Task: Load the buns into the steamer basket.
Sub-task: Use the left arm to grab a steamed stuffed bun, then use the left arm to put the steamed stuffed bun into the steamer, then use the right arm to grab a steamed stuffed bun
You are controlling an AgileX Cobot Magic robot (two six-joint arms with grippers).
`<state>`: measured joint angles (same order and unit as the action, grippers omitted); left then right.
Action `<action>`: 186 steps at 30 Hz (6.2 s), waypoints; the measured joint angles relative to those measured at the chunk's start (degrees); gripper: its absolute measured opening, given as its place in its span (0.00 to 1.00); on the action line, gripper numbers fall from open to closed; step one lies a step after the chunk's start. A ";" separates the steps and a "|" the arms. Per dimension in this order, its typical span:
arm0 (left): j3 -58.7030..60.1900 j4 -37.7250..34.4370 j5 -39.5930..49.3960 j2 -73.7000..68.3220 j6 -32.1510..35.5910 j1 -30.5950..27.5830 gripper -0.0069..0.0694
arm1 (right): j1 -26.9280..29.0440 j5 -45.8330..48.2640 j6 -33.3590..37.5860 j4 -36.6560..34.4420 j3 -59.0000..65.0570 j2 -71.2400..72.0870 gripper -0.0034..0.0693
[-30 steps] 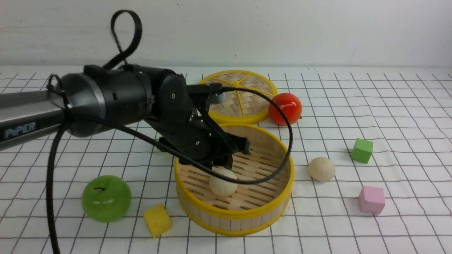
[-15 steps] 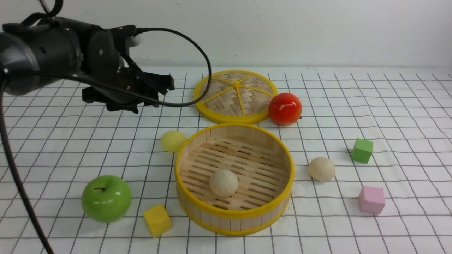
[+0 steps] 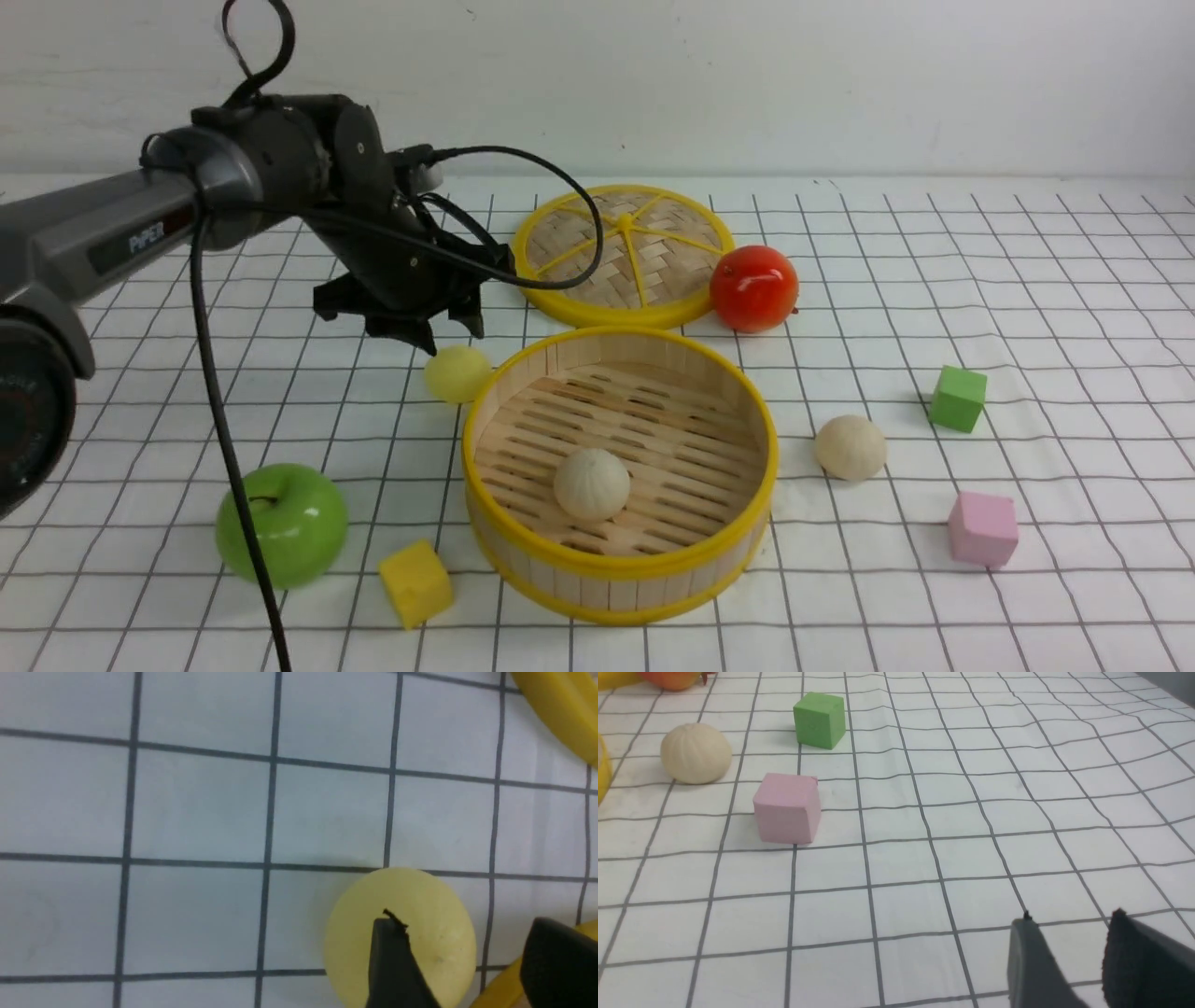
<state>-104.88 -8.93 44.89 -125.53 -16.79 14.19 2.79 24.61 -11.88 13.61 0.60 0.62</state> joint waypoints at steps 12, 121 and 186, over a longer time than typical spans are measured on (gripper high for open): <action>-0.29 -0.12 -0.02 -1.94 -0.90 -0.32 0.18 | 0.00 0.00 0.00 0.06 0.00 0.00 0.38; 105.52 11.10 -34.25 126.13 0.24 -17.50 0.07 | 0.00 0.00 0.00 0.20 0.00 0.00 0.38; 106.62 11.85 -22.72 126.13 0.24 -17.85 0.10 | 0.00 -21.53 -25.47 8.23 -37.51 -22.49 0.38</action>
<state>1.74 2.92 22.18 0.60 -16.55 -3.67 2.79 3.08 -37.35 21.83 -36.91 -21.87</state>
